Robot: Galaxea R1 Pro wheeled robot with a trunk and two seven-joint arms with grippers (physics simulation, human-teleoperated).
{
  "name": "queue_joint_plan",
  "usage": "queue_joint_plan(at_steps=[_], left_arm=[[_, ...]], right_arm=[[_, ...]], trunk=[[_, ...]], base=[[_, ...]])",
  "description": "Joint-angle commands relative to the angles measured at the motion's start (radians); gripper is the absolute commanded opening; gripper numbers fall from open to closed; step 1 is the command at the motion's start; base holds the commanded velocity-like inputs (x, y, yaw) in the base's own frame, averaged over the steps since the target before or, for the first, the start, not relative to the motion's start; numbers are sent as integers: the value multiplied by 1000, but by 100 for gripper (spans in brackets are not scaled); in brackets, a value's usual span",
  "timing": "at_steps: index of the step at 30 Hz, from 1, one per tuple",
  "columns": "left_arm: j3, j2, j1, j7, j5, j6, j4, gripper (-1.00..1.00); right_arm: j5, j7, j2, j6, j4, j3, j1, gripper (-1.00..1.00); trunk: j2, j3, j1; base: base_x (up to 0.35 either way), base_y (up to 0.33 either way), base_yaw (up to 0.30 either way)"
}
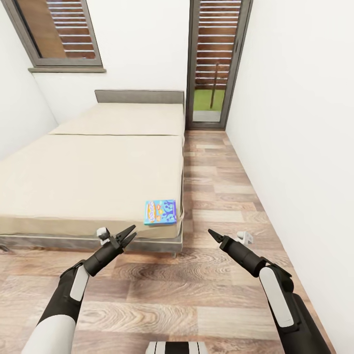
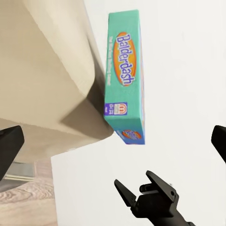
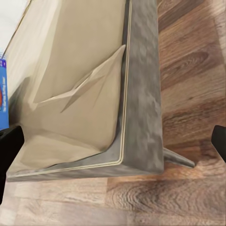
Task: Put all the toys in the child's room - the three board games (two on the bed and one on the table), the two jigsaw puzzles on the table, and the tennis ball on the table - inside the toy box on the table in the child's room.
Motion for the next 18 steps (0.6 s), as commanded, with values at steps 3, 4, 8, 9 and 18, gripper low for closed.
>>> queue_joint_plan(at_steps=[3,4,8,9,18], left_arm=[[3,-1,-1,-3,0,9,0,100],[3,-1,-1,-3,0,9,0,100],[3,-1,-1,-2,0,8,0,100],[3,-1,-1,-2,0,8,0,100],[3,-1,-1,-1,-1,8,0,100]], right_arm=[[-4,2,0,7,0,-2,0,100],[-4,2,1,7,0,-2,0,100],[-4,2,2,7,0,-2,0,100],[-4,2,2,7,0,-2,0,100],[-3,3,2,5,0,-1,0,100]], trunk=[[0,-1,0],[0,-1,0],[0,-1,0],[0,-1,0],[0,-1,0]], base=[[105,0,0],[60,0,0],[25,0,0],[10,0,0],[3,0,0]])
